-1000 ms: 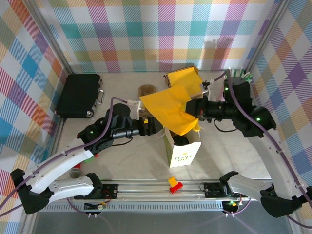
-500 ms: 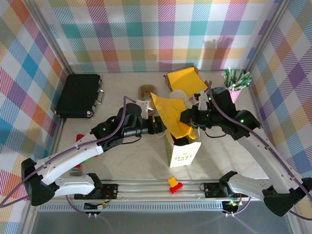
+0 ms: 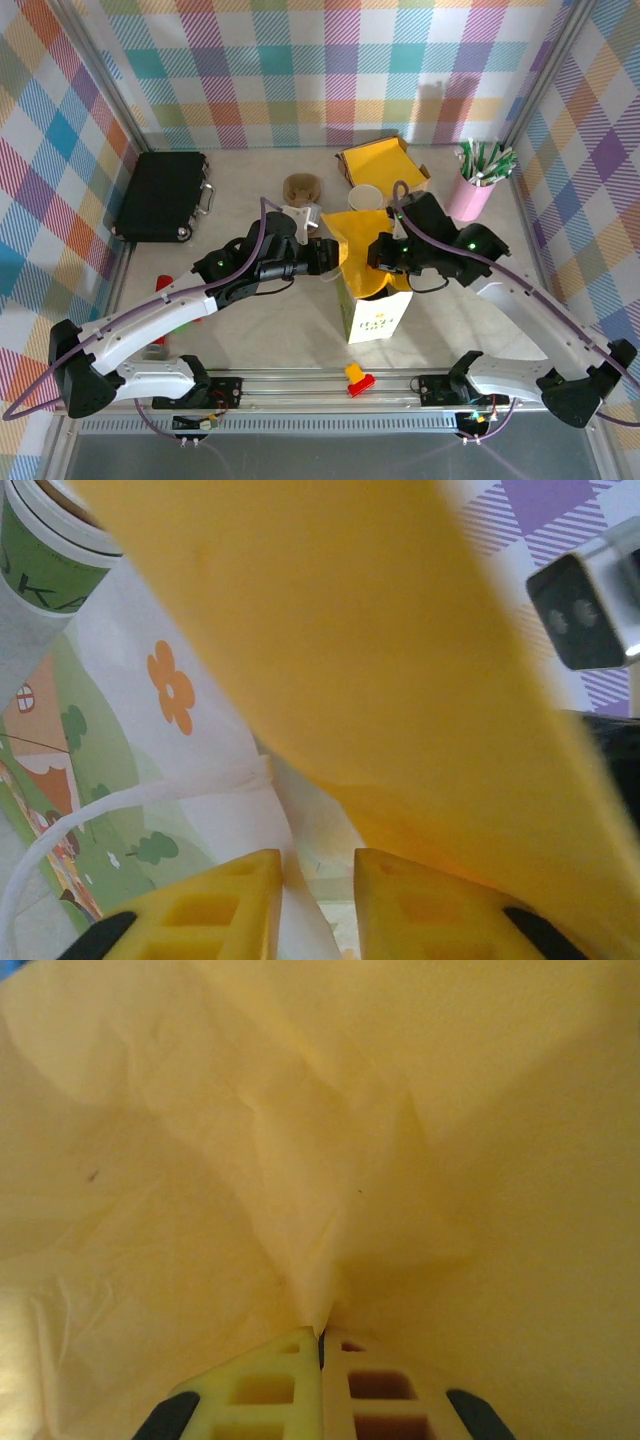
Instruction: Pack the takeout coffee
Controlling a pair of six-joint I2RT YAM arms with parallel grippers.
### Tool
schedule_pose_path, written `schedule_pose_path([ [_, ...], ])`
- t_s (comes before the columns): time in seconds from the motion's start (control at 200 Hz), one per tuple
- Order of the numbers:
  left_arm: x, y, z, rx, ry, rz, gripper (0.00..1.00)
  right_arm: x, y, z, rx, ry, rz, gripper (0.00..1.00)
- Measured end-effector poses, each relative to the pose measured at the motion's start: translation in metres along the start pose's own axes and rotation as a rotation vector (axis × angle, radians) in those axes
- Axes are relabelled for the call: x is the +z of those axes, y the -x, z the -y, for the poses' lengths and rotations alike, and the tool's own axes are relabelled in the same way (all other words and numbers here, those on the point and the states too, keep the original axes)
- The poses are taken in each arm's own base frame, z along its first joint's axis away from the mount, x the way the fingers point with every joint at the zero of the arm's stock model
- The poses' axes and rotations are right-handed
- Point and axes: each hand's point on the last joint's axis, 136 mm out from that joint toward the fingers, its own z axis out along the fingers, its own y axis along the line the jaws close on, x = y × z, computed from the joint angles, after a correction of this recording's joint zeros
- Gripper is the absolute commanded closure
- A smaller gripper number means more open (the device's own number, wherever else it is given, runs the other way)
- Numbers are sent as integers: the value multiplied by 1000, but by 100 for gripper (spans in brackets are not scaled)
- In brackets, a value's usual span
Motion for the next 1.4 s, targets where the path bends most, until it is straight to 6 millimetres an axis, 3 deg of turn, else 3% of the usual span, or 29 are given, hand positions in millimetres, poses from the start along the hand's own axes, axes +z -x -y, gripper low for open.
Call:
schedule_pose_path([
  [0.515,0,1,-2,0,12,8,87,17,-3,32,-139,-360,15,100],
  [1.0,0,0,-9,5,44,6,88,30,-7,57,-207,-518,-17,97],
  [1.07,0,0,-10,8,46,8,88,30,-6,59,-220,-529,-20,95],
  [1.23,0,0,-10,9,46,9,88,29,-5,57,-241,-523,-21,78],
  [1.4,0,0,-10,16,46,9,88,14,5,34,-247,-424,20,66],
])
